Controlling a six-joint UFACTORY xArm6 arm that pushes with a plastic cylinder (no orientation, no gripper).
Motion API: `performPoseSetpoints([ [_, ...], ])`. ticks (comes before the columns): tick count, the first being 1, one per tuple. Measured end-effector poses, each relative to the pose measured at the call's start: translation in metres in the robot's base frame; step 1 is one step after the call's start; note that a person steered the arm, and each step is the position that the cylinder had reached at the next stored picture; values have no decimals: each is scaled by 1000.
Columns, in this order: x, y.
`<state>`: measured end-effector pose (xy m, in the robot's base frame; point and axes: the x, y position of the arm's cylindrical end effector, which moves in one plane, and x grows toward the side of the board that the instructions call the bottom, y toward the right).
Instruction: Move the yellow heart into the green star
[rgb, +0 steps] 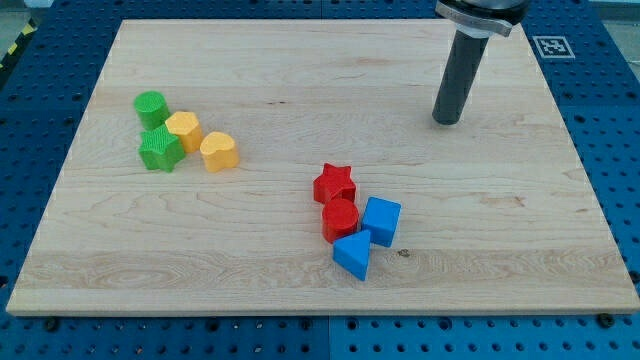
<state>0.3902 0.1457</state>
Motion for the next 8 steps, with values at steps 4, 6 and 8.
performPoseSetpoints([
  [4, 47, -219],
  [6, 50, -239],
  [8, 51, -276],
])
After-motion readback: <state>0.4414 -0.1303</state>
